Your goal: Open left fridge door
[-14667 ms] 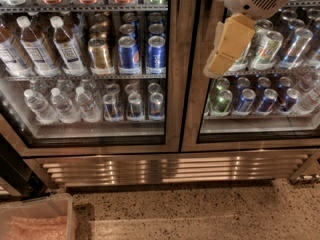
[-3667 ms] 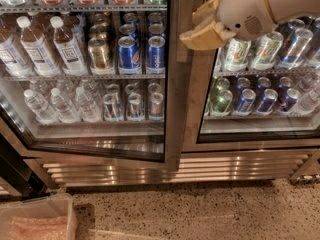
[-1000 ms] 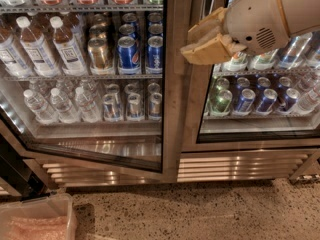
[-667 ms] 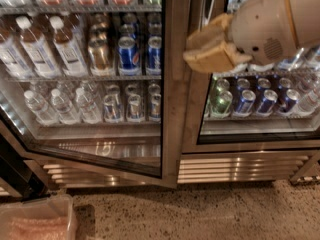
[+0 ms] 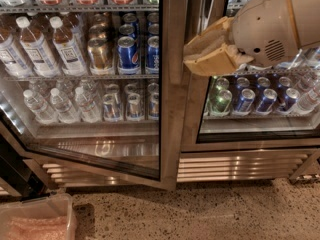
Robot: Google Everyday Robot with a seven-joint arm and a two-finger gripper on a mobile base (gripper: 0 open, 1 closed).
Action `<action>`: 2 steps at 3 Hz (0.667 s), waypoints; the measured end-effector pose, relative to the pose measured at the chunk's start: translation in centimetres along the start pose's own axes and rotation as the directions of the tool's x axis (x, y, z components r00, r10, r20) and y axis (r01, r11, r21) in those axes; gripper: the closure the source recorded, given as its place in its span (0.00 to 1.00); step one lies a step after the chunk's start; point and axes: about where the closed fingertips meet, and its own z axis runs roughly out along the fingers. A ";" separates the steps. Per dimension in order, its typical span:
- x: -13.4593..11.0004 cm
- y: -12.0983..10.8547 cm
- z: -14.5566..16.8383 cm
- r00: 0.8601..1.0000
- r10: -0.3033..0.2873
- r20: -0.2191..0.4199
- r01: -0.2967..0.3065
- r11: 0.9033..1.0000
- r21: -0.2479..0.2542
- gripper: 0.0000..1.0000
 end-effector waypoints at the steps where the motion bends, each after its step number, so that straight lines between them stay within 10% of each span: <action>1: 0.2 3.1 -1.2 0.999 0.029 0.039 -0.028 0.999 -0.024 1.00; 2: 1.0 9.0 -3.9 0.990 0.103 0.091 -0.097 0.993 -0.071 1.00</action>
Offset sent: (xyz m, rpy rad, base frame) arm -0.1722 -0.0409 -0.0189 0.2253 0.1959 0.0198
